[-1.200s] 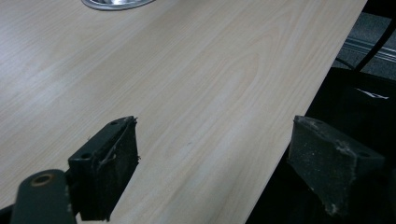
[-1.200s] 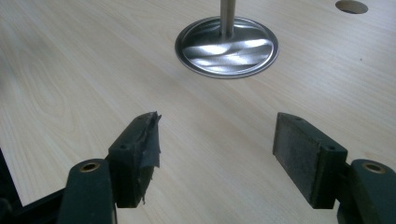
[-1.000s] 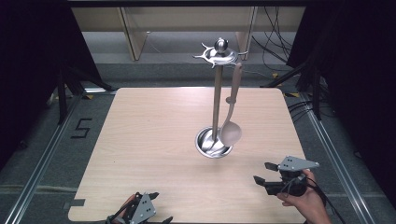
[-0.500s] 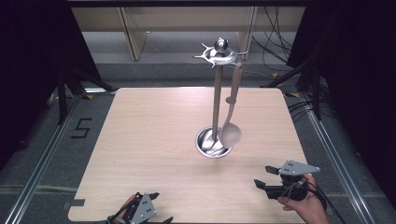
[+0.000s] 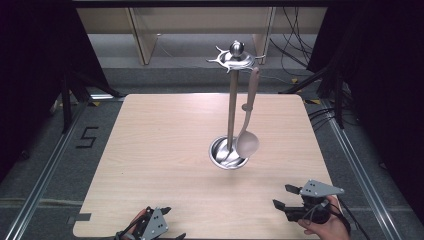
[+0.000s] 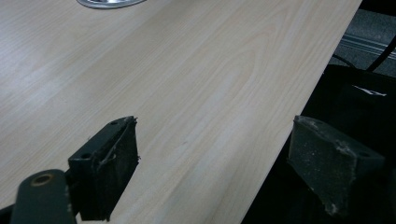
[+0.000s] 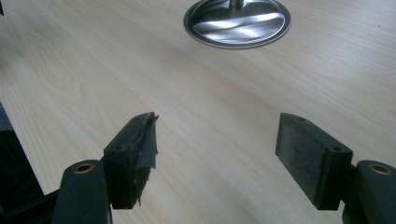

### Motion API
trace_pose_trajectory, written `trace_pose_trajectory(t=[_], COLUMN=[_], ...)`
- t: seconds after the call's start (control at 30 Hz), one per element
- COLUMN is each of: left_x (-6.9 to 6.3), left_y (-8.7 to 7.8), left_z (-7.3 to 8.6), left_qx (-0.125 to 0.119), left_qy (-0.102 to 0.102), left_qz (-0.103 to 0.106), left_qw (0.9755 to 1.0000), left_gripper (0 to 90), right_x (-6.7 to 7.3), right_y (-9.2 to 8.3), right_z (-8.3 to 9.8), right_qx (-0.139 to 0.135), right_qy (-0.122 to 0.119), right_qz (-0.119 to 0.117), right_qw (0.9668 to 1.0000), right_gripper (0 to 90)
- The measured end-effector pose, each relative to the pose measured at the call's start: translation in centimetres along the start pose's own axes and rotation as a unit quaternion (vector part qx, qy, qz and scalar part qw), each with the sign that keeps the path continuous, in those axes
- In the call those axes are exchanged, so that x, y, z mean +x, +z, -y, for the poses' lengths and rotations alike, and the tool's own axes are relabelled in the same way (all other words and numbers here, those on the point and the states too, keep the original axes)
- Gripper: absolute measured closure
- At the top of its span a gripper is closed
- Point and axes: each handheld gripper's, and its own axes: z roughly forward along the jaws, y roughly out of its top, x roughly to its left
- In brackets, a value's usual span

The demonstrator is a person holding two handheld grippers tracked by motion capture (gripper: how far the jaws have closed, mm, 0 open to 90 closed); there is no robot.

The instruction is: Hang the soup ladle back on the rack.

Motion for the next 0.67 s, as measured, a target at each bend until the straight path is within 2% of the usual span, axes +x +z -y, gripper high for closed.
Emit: trace_pose_trajectory(t=[0.03,0.07,0.1,0.23,0.27,0.33,0.4,0.47,0.5,0.53,0.57,0.6,0.67], left_x=[0.2,0.1,0.0,0.0,0.0,0.0,0.0,0.0,0.0,-0.1,-0.1,0.0,0.0], left_y=[-0.2,-0.2,0.0,0.0,0.0,0.0,0.0,0.1,0.1,0.2,0.0,0.0,0.2], left_z=[-0.1,-0.1,0.0,0.0,0.0,0.0,0.0,0.0,0.0,0.0,0.0,0.0,0.0], left_qx=[0.017,0.014,0.01,0.012,0.012,0.012,0.016,0.01,0.01,0.003,0.011,0.013,0.011], left_qy=[0.013,0.01,0.01,0.011,0.011,0.01,0.015,0.011,0.012,0.003,0.008,0.011,0.015], left_qz=[-0.001,0.002,-0.004,-0.005,-0.005,-0.003,-0.006,-0.003,-0.003,-0.002,-0.002,-0.004,-0.007], left_qw=[0.9998,0.9998,0.9999,0.9999,0.9999,0.9999,0.9997,0.9999,0.9999,1.0,0.9999,0.9998,0.9998], left_gripper=[15.1,15.1,15.1,15.1,15.1,15.1,15.1,15.1,15.1,15.1,15.1,15.1,15.1], right_x=[-0.2,-0.1,-0.1,-0.1,0.2,0.4,0.2,0.6,0.4,0.4,0.5,0.5,0.4], right_y=[0.1,0.0,0.0,0.0,0.0,0.1,0.1,0.1,0.1,0.1,0.2,0.2,0.1], right_z=[0.1,0.3,0.4,0.7,0.8,0.9,1.0,1.1,1.1,1.2,1.2,1.2,1.3], right_qx=[-0.002,-0.001,-0.002,-0.002,-0.003,-0.002,-0.004,0.003,0.001,0.0,0.001,0.0,-0.001], right_qy=[-0.014,-0.008,-0.008,-0.013,0.0,0.003,-0.017,0.001,-0.011,-0.015,-0.014,-0.011,-0.011], right_qz=[-0.003,0.006,0.01,0.008,0.014,0.004,0.015,0.011,0.012,0.013,0.014,0.008,0.014], right_qw=[0.9999,0.9999,0.9999,0.9999,0.9999,1.0,0.9997,0.9999,0.9999,0.9998,0.9998,0.9999,0.9998], right_gripper=[30.0,29.9,29.8,28.8,28.7,28.5,28.4,28.4,28.4,28.4,28.4,28.4,28.4])
